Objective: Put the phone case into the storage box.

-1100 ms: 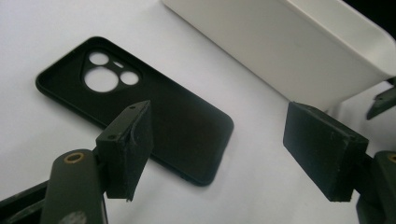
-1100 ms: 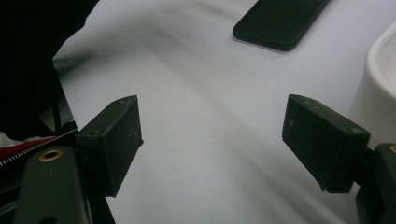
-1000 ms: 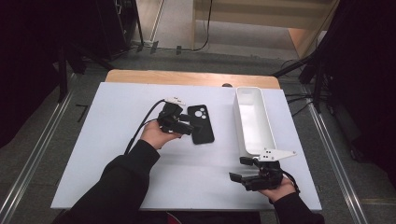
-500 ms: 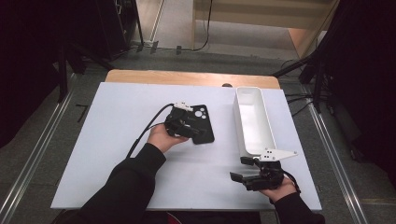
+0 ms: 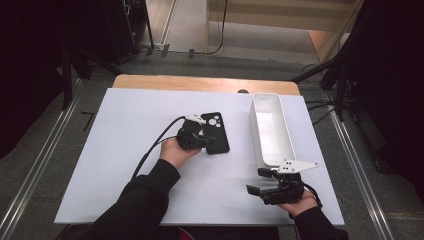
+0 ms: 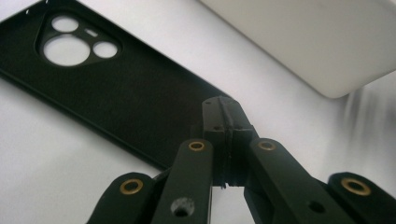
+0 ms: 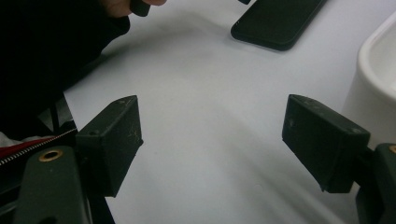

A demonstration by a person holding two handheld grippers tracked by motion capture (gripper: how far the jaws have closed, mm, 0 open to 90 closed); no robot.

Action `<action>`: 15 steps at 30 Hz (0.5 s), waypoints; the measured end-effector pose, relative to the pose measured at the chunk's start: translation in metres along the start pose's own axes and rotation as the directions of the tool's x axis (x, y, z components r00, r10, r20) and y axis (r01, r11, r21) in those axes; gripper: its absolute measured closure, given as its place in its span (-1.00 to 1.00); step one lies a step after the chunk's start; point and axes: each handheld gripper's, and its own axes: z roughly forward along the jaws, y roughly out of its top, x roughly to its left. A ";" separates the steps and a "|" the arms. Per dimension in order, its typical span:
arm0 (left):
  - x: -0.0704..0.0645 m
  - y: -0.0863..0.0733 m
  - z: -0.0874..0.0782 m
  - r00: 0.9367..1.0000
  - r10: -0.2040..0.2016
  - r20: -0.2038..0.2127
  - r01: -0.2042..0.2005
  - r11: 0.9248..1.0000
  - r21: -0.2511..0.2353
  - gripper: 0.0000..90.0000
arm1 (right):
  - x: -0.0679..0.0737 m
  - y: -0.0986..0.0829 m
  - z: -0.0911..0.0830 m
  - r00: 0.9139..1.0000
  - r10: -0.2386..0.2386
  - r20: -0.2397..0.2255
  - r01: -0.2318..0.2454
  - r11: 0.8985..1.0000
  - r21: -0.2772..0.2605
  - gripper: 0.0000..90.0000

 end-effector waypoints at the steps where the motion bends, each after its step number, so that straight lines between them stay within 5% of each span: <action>1: 0.001 -0.002 0.001 1.000 0.004 -0.001 -0.004 1.000 0.001 0.99 | 0.000 0.000 0.000 1.000 0.000 -0.001 0.000 1.000 0.000 -0.59; 15: 0.002 -0.021 0.015 0.999 -0.002 -0.034 0.003 0.999 0.052 0.98 | 0.000 0.000 0.000 1.000 -0.005 0.002 0.005 1.000 0.000 -0.59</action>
